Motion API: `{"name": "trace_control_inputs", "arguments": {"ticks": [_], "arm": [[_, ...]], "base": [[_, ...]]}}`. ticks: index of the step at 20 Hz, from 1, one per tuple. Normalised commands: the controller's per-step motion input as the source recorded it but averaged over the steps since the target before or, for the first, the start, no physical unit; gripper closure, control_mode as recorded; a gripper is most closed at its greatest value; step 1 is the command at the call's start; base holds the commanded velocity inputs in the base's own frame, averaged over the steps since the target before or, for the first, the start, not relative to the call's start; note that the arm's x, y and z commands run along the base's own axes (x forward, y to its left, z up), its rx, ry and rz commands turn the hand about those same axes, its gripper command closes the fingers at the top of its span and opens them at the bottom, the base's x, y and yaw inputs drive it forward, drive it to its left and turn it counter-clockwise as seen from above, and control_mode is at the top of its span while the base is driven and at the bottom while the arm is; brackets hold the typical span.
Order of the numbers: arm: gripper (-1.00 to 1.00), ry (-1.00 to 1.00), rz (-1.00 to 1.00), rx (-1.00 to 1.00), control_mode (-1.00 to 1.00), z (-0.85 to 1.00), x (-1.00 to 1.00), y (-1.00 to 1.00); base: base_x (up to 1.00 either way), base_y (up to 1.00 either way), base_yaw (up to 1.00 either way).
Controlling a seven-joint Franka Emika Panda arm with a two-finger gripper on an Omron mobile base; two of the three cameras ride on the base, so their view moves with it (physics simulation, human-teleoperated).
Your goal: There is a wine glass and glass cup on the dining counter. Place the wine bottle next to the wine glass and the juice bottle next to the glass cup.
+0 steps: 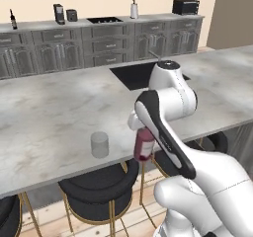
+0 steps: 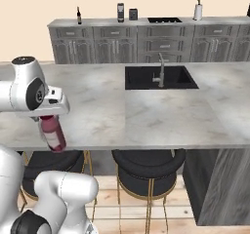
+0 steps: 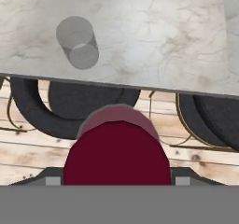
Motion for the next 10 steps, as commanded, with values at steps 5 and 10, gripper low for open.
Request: {"name": "trace_control_inputs", "arguments": {"ticks": [5, 10], "arm": [[1.00, 0.01, 0.22, 0.02, -1.00, 0.14, 0.34, -0.01], [1.00, 0.09, 0.05, 0.00, -1.00, 0.01, 0.47, 0.04]], "base": [[0.00, 0.00, 0.00], [0.00, 0.00, 0.00]]}}
